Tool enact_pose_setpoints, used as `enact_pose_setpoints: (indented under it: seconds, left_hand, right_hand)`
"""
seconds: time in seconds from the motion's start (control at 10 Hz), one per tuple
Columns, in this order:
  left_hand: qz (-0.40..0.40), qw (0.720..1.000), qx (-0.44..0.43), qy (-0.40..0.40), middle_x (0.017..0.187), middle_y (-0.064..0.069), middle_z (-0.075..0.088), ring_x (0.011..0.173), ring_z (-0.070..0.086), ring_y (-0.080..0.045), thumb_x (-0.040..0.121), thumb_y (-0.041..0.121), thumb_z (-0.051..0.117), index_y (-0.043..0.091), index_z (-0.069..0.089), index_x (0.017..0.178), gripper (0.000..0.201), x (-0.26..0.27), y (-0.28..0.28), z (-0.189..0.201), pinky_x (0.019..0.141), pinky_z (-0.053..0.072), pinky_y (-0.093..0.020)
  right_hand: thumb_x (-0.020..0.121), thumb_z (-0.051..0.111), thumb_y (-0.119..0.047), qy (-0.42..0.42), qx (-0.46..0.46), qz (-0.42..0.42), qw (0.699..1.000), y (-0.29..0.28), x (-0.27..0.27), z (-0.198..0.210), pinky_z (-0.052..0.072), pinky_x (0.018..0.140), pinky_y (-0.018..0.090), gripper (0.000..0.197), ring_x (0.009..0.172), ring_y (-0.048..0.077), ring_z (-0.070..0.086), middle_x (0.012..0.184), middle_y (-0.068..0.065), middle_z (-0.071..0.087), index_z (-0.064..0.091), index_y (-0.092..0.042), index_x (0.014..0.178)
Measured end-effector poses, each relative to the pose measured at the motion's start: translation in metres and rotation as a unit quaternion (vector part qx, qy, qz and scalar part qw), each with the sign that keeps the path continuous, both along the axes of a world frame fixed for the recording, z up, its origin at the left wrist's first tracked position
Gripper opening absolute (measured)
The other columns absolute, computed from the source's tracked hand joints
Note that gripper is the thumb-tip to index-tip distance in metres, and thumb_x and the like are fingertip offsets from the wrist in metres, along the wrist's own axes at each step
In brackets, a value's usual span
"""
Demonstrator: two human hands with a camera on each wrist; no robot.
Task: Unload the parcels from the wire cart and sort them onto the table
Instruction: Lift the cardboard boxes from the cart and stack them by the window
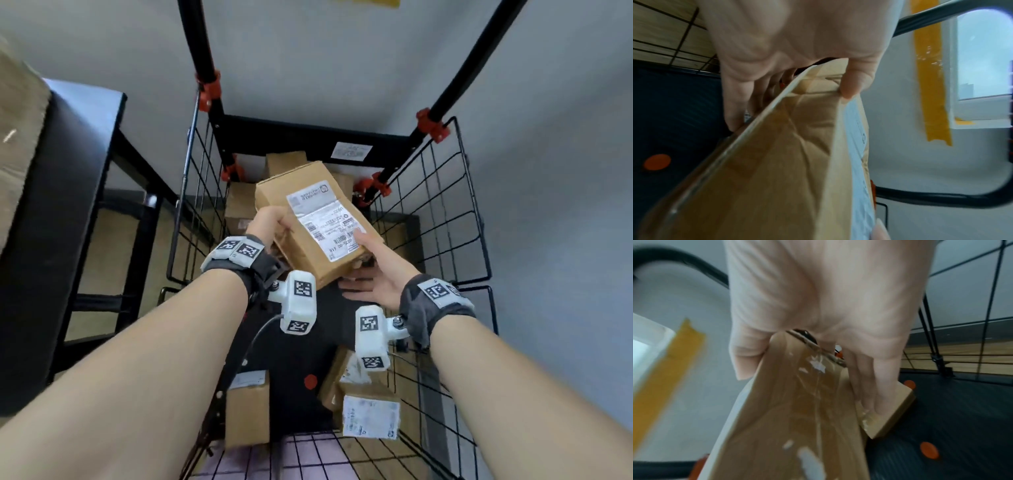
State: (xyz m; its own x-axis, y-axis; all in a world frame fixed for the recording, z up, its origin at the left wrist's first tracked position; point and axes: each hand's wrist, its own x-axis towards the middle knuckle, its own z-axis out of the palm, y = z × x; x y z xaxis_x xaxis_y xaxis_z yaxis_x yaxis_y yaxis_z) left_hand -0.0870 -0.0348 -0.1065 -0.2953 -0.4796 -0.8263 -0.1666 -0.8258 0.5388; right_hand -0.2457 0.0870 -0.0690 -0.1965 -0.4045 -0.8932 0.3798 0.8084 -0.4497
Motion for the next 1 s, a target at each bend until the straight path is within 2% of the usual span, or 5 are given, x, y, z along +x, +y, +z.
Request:
enact_pose_setpoints:
  seconds: [0.1,0.3,0.4,0.7,1.0]
  left_hand:
    - [0.047,0.998,0.028,0.024,0.081,-0.009,0.051,0.079,0.058,-0.032,0.090,0.021,0.046,0.004,0.056,0.100,0.022,-0.006,0.015,0.056,0.072,0.049,-0.043]
    - [0.012,0.988,-0.134,-0.071,0.143,-0.012,0.036,0.123,0.043,-0.037,0.052,0.021,0.070,0.023,0.010,0.150,0.115,0.002,0.034,0.116,0.098,0.041,-0.044]
    - [-0.062,0.945,-0.293,-0.131,0.153,-0.010,0.027,0.135,0.035,-0.026,0.081,0.014,0.065,0.019,0.004,0.153,0.095,0.013,0.047,0.148,0.093,0.030,-0.024]
    - [-0.377,0.809,-0.420,-0.164,0.132,-0.007,0.051,0.105,0.057,-0.022,0.071,0.009,0.072,0.030,0.023,0.148,0.094,0.026,0.144,0.236,0.084,0.051,-0.031]
    - [-0.251,0.844,-0.459,-0.122,0.114,-0.002,0.058,0.090,0.064,-0.020,0.055,0.013,0.073,0.028,0.034,0.139,0.093,0.112,0.214,0.316,0.078,0.056,-0.035]
  right_hand:
    - [0.081,0.068,-0.040,0.020,-0.072,-0.053,0.996,0.007,-0.002,0.020,0.053,0.088,0.046,0.050,0.101,0.032,0.064,0.117,0.017,0.063,0.052,-0.016,0.122]
    - [0.068,0.078,-0.025,0.178,-0.148,-0.036,0.972,0.021,-0.004,0.075,0.052,0.083,0.039,0.070,0.105,0.023,0.060,0.123,0.007,0.059,0.042,-0.026,0.128]
    - [0.067,0.078,-0.019,0.306,-0.176,0.057,0.934,0.038,0.000,0.113,0.046,0.089,0.031,0.085,0.108,0.018,0.053,0.122,-0.001,0.050,0.034,-0.025,0.138]
    - [0.065,0.071,-0.002,0.358,-0.278,0.213,0.866,0.116,0.042,0.219,0.050,0.078,0.032,0.080,0.103,0.020,0.056,0.116,-0.001,0.049,0.038,-0.035,0.130]
    - [0.063,0.069,-0.007,0.308,-0.377,0.253,0.836,0.160,0.111,0.309,0.055,0.080,0.036,0.076,0.101,0.023,0.061,0.126,0.007,0.050,0.042,-0.033,0.130]
